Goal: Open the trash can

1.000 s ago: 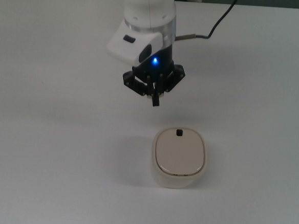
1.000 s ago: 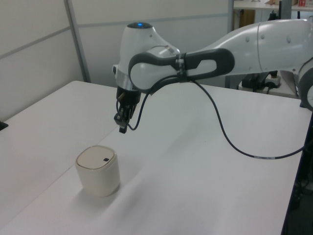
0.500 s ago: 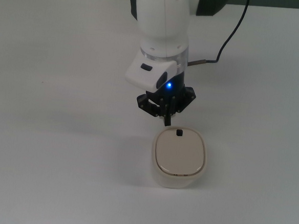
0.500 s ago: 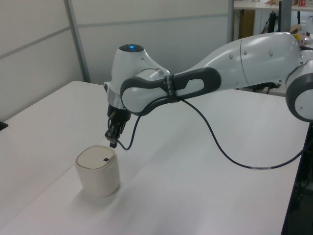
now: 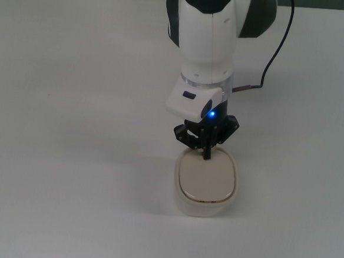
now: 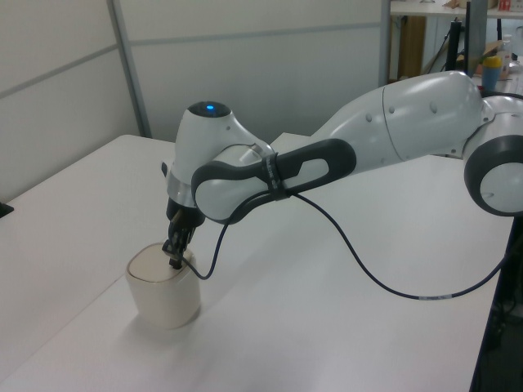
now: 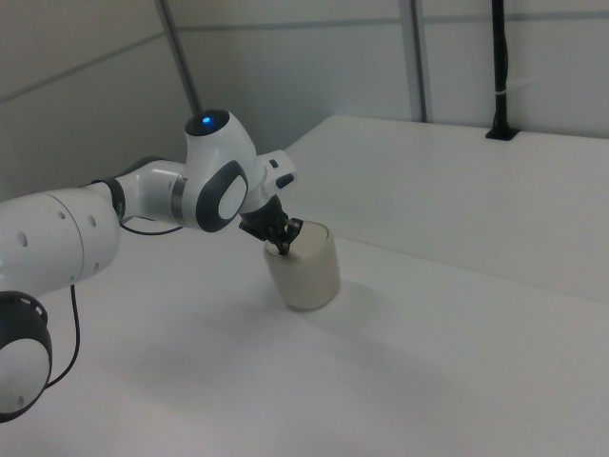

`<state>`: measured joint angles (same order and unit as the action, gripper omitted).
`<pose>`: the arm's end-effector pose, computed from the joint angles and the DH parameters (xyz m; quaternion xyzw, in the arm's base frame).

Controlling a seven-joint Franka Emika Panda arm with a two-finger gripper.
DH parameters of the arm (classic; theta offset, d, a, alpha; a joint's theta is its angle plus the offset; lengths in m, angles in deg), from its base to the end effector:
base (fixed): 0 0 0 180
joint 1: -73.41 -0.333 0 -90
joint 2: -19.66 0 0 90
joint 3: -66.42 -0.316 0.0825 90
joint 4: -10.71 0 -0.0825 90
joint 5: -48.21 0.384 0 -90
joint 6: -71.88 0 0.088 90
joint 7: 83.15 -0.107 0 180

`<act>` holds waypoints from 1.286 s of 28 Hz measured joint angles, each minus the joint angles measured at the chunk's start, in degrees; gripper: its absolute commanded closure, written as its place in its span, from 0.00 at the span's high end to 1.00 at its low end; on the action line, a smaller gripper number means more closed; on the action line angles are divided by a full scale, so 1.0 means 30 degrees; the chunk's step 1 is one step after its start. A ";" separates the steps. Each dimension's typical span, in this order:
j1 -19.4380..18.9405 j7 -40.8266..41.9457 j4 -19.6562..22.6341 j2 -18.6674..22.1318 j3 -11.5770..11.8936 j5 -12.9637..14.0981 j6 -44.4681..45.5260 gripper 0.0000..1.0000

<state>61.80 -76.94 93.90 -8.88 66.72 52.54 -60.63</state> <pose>0.7163 0.1455 0.4369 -0.9745 -0.1304 -0.1787 0.0388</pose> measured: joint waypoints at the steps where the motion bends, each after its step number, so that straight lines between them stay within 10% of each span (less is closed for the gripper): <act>1: -0.0009 -0.0006 -0.0015 -0.0010 0.0000 -0.0047 -0.0075 0.00; 19: 0.0050 -0.0352 -0.0418 0.0593 0.0106 -0.0088 -0.0106 0.00; 36: 0.1460 -0.0649 -0.0555 0.5622 0.0407 -0.0079 0.6189 0.00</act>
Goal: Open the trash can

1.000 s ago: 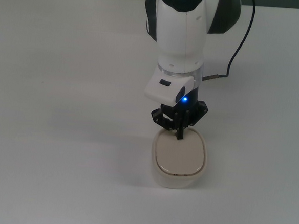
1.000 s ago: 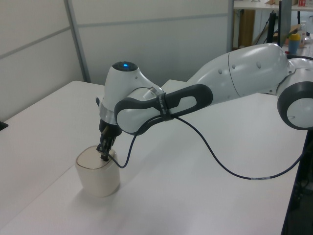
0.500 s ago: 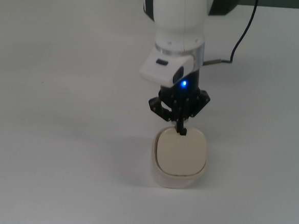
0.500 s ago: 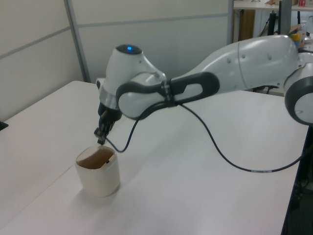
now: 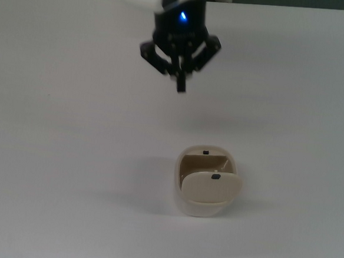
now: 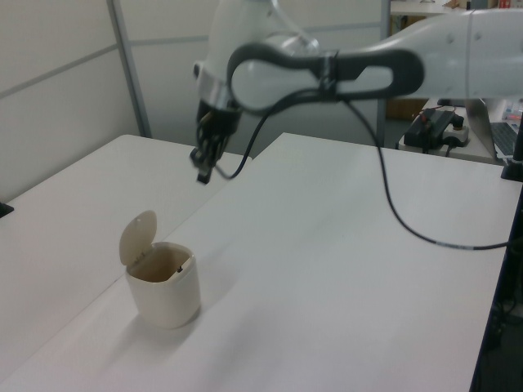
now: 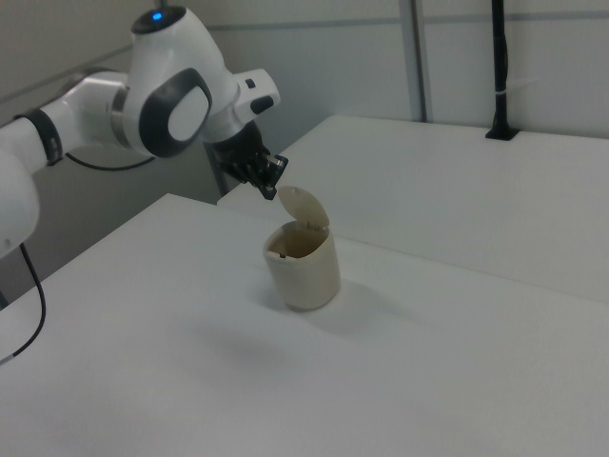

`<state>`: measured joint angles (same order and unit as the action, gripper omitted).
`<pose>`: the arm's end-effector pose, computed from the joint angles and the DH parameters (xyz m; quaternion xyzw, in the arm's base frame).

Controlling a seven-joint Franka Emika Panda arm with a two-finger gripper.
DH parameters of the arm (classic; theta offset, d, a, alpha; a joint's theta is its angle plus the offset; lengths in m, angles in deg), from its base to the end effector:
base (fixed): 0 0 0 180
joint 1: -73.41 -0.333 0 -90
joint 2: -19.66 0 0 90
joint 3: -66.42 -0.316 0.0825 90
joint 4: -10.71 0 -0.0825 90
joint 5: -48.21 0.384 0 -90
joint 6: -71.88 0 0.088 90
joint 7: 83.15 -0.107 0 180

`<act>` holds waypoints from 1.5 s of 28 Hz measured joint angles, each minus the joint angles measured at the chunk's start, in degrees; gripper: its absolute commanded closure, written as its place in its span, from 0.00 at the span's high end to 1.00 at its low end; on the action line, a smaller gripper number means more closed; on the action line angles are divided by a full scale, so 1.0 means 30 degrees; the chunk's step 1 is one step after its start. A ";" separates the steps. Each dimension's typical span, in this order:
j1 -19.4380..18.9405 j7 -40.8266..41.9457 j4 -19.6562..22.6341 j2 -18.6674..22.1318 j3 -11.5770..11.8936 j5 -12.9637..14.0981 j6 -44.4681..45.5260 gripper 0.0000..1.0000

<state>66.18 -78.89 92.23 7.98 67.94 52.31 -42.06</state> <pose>0.6491 0.0713 0.6180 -0.9801 -0.0778 -0.1795 0.0345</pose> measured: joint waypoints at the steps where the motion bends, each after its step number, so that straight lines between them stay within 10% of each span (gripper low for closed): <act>1: 0.0130 0.0000 0.0001 0.0273 0.0009 0.0000 0.0478 0.00; 19: 0.1889 0.0517 0.0471 0.2349 0.0050 -0.0007 0.7467 0.01; 22: 0.1882 0.0501 0.0685 0.2337 0.0038 -0.0060 0.7467 0.32; 23: 0.1882 0.0500 0.0718 0.2333 0.0038 -0.0083 0.7467 0.74; 25: 0.1883 0.0494 0.0764 0.2334 0.0039 -0.0130 0.7467 1.00; 42: 0.1881 0.0477 0.0937 0.2313 0.0034 -0.1868 0.8205 1.00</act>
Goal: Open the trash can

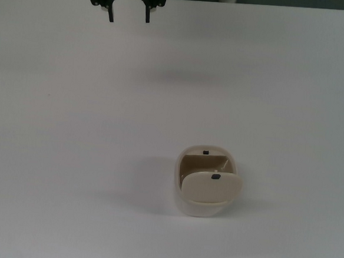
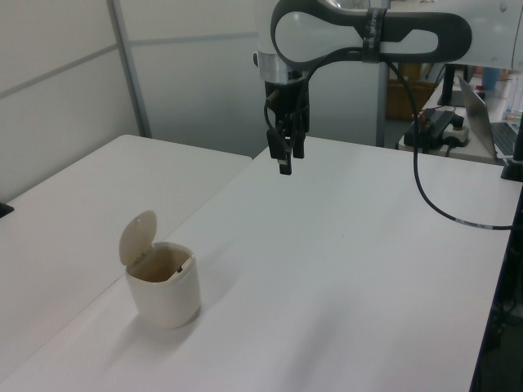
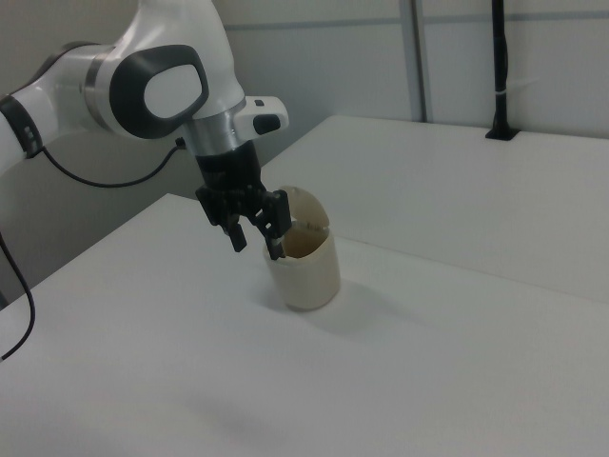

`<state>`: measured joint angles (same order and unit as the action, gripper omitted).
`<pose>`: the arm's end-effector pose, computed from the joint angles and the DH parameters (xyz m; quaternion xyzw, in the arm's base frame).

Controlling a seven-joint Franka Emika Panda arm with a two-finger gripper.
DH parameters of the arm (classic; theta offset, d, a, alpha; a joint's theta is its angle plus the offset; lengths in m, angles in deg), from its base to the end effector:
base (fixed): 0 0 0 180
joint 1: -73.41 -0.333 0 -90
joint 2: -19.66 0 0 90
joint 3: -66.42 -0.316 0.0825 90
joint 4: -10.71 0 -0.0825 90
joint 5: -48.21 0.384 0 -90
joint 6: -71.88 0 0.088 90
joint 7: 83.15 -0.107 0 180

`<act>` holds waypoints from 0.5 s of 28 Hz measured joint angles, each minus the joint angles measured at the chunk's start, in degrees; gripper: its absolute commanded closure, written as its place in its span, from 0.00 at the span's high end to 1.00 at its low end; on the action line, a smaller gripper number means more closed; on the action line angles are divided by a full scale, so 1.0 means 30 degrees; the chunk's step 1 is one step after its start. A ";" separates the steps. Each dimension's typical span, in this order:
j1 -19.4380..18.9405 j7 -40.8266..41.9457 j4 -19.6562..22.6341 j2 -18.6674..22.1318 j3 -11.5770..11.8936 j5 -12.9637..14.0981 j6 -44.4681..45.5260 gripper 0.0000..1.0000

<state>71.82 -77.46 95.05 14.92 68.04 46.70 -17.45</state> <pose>0.5794 -0.0024 0.6232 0.9987 0.0492 0.0015 0.0144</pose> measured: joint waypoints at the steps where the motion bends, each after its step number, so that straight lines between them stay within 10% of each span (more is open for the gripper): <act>1: 0.0001 -0.0012 0.0000 0.0000 0.0000 -0.0005 0.0095 1.00; 14: 0.0002 -0.1016 0.0001 0.0000 0.0001 -0.0054 0.0317 1.00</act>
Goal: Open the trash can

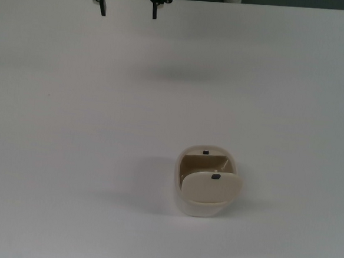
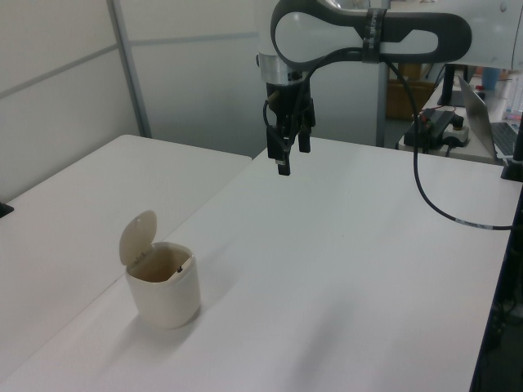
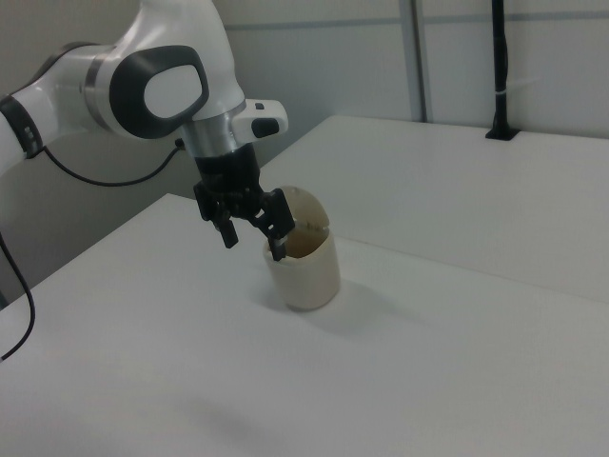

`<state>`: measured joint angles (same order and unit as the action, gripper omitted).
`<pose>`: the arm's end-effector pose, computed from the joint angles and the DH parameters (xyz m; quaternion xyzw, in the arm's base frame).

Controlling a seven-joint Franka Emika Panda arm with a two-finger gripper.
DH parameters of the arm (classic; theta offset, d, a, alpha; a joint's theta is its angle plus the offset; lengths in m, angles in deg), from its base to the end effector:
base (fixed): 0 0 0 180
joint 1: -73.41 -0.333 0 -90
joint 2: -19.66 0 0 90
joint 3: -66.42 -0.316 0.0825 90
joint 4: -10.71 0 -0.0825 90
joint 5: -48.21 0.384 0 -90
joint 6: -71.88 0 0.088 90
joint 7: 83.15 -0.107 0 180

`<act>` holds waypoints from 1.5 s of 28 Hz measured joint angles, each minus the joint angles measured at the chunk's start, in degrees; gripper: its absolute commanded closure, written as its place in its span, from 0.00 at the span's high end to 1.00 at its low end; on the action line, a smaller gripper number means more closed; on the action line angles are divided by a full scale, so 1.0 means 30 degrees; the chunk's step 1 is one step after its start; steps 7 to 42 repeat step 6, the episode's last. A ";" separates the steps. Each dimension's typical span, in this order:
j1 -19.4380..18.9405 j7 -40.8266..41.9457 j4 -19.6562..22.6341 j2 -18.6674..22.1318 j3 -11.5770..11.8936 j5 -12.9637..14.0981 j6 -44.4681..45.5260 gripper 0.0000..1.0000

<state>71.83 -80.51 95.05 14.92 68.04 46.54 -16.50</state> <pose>0.5776 -0.0029 0.6218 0.9996 0.0224 -0.0065 0.0156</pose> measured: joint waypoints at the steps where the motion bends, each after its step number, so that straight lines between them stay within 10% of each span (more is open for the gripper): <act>1: 0.0000 -0.0007 0.0000 0.0000 0.0000 0.0000 0.0000 1.00; 42: 0.0000 -0.0089 0.0000 0.0000 0.0001 -0.0001 0.0000 1.00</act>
